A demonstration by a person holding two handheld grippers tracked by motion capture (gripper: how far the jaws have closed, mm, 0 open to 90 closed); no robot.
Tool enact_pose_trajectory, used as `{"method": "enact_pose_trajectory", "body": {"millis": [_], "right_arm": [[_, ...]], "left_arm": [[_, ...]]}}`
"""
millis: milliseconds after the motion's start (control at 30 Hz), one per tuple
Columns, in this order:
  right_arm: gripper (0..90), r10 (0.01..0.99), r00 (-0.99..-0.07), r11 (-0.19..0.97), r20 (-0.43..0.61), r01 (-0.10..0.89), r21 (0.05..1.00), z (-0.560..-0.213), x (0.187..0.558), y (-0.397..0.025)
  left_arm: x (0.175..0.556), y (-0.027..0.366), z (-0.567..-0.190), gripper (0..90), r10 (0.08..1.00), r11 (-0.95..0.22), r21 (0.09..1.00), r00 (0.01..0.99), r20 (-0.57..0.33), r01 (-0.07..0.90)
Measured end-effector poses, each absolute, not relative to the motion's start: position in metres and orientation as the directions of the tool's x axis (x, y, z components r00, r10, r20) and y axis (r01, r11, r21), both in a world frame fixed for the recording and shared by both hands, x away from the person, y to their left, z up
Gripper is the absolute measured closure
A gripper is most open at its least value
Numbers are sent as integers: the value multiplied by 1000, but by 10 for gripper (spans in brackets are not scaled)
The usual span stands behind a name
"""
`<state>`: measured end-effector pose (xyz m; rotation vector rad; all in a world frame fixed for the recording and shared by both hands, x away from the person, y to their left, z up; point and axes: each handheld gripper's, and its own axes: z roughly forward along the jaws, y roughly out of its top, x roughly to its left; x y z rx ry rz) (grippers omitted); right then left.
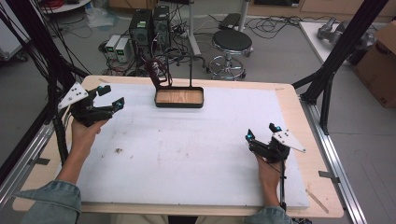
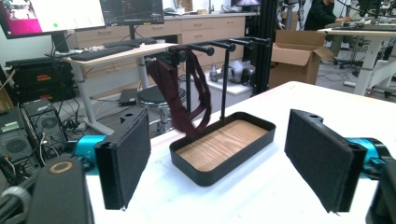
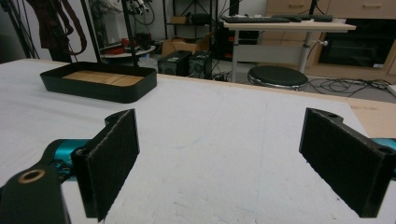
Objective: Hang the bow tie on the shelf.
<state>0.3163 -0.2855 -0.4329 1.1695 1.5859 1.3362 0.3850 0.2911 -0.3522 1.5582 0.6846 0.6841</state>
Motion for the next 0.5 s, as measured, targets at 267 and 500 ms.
{"method": "enact_pose_trajectory", "body": {"millis": [267,500], "right_arm": [[112,951,-308,41,16,176,984,-433,317,-285],[112,951,-308,41,16,177,983,-433,317,-286]], "left_arm": [[367,291,-364,196,770,-95,995,636,57,26],[356,294,-381,184,786,-99,994,617,45,54]]}}
